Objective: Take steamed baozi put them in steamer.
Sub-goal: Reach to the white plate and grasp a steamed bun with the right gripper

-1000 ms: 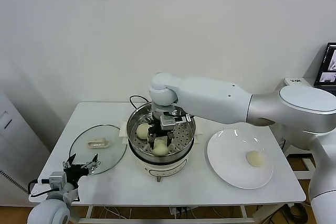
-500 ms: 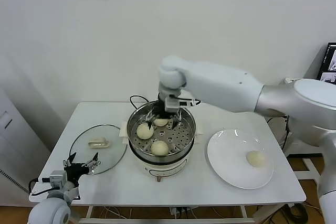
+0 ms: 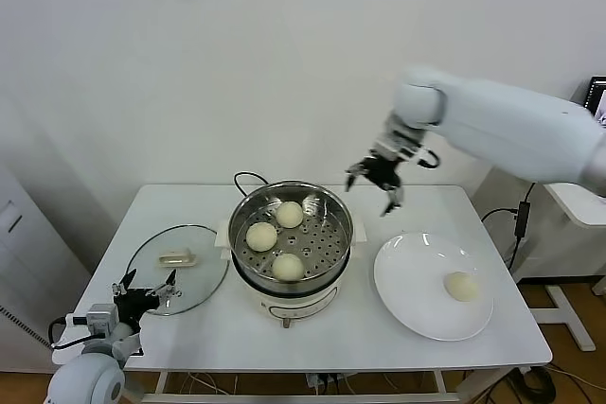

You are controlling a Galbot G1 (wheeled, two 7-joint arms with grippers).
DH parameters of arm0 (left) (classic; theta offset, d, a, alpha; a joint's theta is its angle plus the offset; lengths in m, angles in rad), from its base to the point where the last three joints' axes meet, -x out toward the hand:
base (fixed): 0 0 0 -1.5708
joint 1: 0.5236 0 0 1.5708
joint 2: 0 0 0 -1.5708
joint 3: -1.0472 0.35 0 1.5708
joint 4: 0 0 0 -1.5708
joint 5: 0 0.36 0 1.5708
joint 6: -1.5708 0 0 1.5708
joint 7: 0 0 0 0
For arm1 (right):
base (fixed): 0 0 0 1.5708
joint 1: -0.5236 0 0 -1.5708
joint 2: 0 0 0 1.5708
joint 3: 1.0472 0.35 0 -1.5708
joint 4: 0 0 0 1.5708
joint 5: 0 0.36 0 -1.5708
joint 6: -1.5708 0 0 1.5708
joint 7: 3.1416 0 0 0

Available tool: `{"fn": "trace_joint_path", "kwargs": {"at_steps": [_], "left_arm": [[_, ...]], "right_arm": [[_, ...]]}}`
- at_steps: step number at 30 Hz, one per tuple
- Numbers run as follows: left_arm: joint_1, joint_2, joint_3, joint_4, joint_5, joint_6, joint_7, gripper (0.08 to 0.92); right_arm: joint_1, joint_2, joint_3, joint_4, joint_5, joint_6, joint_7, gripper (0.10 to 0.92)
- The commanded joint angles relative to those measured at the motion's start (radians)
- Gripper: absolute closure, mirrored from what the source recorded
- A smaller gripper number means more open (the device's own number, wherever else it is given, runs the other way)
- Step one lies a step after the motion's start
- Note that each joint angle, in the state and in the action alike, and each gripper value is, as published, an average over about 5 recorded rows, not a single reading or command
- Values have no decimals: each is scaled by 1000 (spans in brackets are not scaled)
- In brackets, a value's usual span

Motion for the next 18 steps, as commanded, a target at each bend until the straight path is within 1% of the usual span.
{"fn": "trace_joint_path", "kwargs": {"at_steps": [1, 5, 11, 18], "left_arm": [[0, 4, 0, -7, 0, 2, 1, 177], [0, 6, -2, -8, 0, 4, 1, 177], [1, 3, -3, -8, 1, 7, 1, 177], [-1, 4, -2, -1, 1, 10, 1, 177]], "right_arm": [[-110, -272, -31, -17, 0, -75, -1, 203], [-215, -289, 61, -45, -68, -48, 0, 203], [-368, -272, 191, -132, -196, 28, -1, 203], [-508, -261, 283, -177, -221, 23, 33, 203]]}}
